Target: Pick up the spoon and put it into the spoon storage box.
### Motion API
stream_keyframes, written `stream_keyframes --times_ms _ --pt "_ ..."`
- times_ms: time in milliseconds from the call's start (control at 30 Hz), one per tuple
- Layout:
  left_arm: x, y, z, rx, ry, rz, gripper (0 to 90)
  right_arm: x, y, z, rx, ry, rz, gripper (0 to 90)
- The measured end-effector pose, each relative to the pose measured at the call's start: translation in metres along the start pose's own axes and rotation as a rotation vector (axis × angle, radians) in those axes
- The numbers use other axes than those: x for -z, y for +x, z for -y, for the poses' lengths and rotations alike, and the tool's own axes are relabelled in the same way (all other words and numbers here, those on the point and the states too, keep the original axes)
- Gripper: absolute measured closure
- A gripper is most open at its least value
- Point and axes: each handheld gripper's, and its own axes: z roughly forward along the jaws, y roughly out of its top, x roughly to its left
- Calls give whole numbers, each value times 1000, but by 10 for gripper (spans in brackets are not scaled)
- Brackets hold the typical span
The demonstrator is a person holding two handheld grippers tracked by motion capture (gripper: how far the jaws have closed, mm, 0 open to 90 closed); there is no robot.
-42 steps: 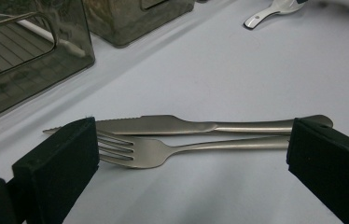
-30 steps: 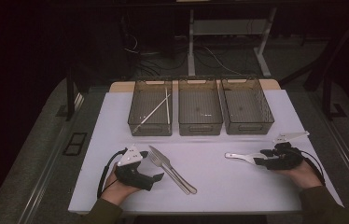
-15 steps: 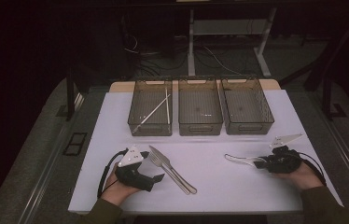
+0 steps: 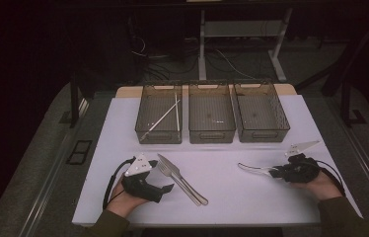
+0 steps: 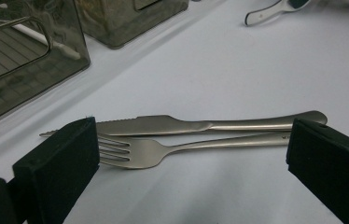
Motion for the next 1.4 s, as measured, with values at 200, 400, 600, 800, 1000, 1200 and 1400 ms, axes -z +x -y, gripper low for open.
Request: stream_keyframes --times_ms 200,400,600,800,1000,1200,1400 --pt "0 -1 0 -13 -6 -4 23 11 -2 -4 -3 -65 3 787" --pt "0 -2 -1 -20 -7 4 22 21 -1 -9 -16 -132 4 787" --pt "-1 -3 -1 -19 -9 7 22 31 0 -17 -25 -203 4 787" --pt "-1 -2 -1 -18 -16 6 22 36 -1 -28 -34 -274 12 788" --pt "0 -2 -1 -17 -17 5 22 35 0 -42 -22 -313 22 788" --pt "-1 -2 -1 -17 -19 4 22 30 0 -55 -19 -366 30 788" --pt "0 -2 -1 -18 -20 3 22 23 1 -72 -18 -395 22 788"
